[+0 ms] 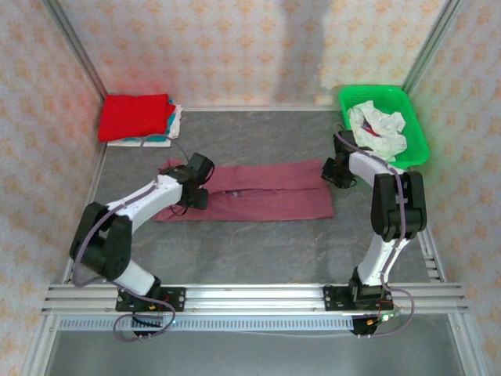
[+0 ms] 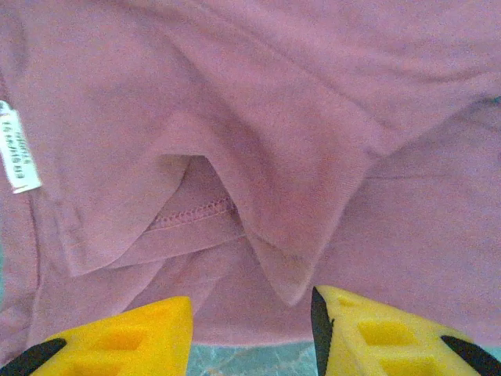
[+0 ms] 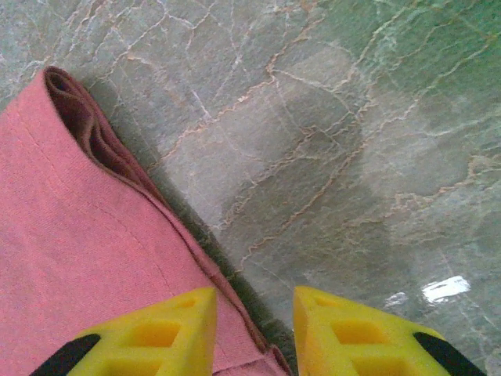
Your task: Fold and stack the t-shirts
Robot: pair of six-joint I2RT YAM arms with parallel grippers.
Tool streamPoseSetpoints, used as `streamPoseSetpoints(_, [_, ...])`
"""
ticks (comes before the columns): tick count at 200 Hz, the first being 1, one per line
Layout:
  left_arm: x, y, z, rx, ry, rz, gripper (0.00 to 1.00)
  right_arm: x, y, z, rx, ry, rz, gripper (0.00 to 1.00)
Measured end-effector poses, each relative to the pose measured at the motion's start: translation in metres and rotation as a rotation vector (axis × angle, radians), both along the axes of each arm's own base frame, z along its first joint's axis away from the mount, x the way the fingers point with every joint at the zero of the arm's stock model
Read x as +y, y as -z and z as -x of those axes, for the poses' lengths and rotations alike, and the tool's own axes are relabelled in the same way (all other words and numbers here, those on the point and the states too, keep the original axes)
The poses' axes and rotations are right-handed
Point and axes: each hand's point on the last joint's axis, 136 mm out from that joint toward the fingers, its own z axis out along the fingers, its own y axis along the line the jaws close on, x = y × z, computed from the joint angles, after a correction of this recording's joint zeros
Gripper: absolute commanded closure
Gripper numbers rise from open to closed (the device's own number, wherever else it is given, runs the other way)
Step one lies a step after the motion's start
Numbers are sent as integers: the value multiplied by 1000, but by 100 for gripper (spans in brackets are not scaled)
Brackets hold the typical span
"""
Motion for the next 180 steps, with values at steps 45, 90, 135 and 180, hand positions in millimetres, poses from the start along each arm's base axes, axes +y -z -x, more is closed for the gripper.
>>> streamPoseSetpoints(45, [16, -61, -10, -191, -72, 143, 54, 9, -28, -2, -40, -33, 9, 65])
streamPoseSetpoints(90, [73, -29, -22, -126, -308, 227, 57, 63, -66, -6, -153, -222, 10, 64])
streamPoseSetpoints(135, [89, 17, -19, -11, -424, 278, 58, 94, -35, -5, -95, -314, -11, 65])
streamPoseSetpoints(180, [87, 42, -21, 47, -437, 279, 64, 91, -9, -2, -41, -313, -1, 65])
